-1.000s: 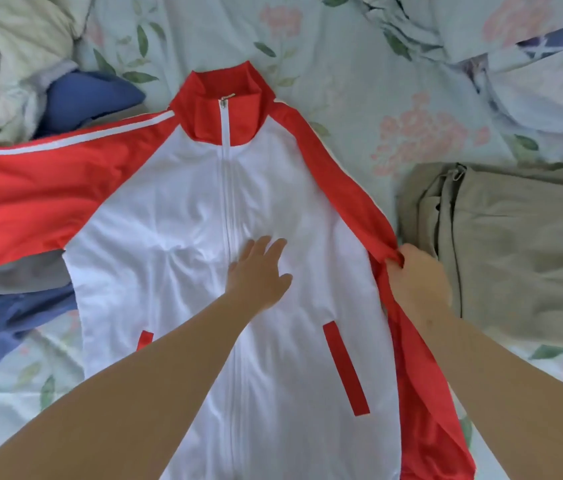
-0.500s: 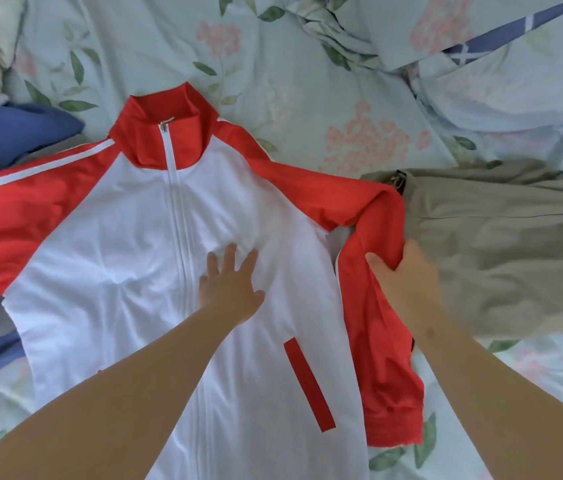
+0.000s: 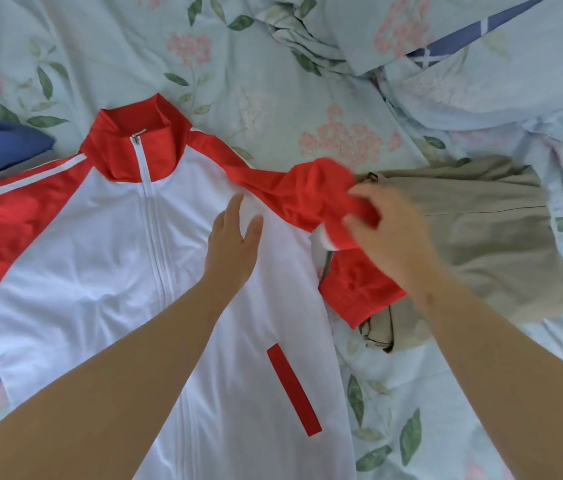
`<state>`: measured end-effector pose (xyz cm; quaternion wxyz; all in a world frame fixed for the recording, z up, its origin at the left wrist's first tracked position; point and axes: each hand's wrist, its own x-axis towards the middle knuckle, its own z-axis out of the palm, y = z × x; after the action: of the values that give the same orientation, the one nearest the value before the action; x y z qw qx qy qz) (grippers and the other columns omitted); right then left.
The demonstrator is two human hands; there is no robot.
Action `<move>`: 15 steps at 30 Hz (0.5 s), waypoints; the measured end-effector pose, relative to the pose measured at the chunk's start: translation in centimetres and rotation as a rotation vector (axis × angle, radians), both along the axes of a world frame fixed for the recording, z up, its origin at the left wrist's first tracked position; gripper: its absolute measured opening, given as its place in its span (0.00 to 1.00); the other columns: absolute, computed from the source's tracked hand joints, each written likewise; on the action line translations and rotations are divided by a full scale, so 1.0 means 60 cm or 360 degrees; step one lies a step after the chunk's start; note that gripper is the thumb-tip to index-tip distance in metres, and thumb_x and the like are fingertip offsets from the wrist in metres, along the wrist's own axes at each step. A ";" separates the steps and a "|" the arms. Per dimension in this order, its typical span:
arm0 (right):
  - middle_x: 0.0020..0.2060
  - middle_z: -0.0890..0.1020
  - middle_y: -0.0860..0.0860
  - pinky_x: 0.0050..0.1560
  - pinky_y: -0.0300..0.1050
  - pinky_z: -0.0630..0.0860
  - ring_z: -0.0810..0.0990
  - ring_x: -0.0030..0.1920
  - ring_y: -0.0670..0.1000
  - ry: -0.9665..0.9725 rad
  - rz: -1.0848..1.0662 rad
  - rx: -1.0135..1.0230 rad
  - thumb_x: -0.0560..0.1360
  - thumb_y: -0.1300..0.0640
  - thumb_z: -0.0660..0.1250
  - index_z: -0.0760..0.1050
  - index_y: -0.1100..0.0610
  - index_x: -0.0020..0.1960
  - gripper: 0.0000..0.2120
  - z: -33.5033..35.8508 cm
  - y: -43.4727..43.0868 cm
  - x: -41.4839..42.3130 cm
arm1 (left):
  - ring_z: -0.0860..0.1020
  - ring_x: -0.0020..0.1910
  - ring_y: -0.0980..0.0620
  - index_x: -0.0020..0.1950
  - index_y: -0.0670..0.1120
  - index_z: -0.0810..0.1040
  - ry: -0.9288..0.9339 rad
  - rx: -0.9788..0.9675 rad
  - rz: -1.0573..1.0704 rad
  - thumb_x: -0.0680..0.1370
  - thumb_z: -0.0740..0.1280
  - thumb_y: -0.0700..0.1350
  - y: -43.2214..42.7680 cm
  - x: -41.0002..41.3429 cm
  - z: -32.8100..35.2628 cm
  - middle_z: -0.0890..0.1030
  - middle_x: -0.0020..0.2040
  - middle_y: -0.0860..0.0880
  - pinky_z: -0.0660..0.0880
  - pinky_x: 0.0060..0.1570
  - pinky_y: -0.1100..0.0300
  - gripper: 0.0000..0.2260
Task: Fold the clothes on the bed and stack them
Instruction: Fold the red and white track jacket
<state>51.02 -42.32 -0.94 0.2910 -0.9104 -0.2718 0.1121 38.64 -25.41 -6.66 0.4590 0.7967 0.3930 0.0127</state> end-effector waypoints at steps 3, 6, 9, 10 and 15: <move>0.51 0.82 0.46 0.61 0.50 0.71 0.78 0.56 0.51 0.0385 0.0010 -0.0041 0.71 0.51 0.70 0.79 0.51 0.56 0.14 -0.025 -0.009 -0.045 | 0.56 0.75 0.52 0.77 0.52 0.53 -0.0312 -0.0048 -0.0079 0.83 0.54 0.49 -0.011 0.027 0.014 0.58 0.76 0.49 0.55 0.72 0.57 0.23; 0.57 0.75 0.53 0.60 0.52 0.68 0.73 0.58 0.55 0.0108 -0.0514 -0.0144 0.68 0.44 0.70 0.71 0.52 0.65 0.28 -0.035 -0.032 -0.063 | 0.50 0.76 0.52 0.78 0.50 0.50 -0.0312 0.0025 -0.0288 0.82 0.56 0.48 -0.014 0.045 0.006 0.53 0.78 0.48 0.48 0.69 0.64 0.26; 0.60 0.74 0.56 0.57 0.50 0.70 0.74 0.59 0.58 0.0704 -0.0705 -0.0272 0.72 0.50 0.70 0.60 0.51 0.73 0.33 -0.046 -0.053 -0.062 | 0.52 0.76 0.51 0.78 0.51 0.49 -0.0173 -0.0025 -0.0408 0.81 0.61 0.47 -0.021 0.061 -0.005 0.53 0.77 0.46 0.50 0.70 0.62 0.29; 0.59 0.76 0.56 0.55 0.48 0.69 0.75 0.59 0.59 0.0885 -0.0659 -0.0317 0.73 0.53 0.68 0.62 0.53 0.72 0.30 -0.052 -0.054 -0.061 | 0.54 0.75 0.50 0.78 0.51 0.49 -0.0138 -0.0073 -0.0441 0.80 0.63 0.46 -0.024 0.065 -0.009 0.55 0.77 0.46 0.53 0.71 0.60 0.31; 0.32 0.72 0.53 0.45 0.55 0.72 0.74 0.40 0.59 0.0776 -0.0802 0.0023 0.76 0.58 0.62 0.69 0.56 0.37 0.10 -0.047 -0.040 -0.038 | 0.75 0.53 0.52 0.75 0.54 0.57 -0.0293 -0.0640 -0.0092 0.79 0.61 0.39 -0.037 0.080 -0.001 0.76 0.58 0.44 0.70 0.59 0.56 0.27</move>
<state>48.76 -44.73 -3.77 0.3723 -0.8933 0.0383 0.2488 43.46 -27.66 -6.71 0.6429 0.6955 0.3209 -0.0065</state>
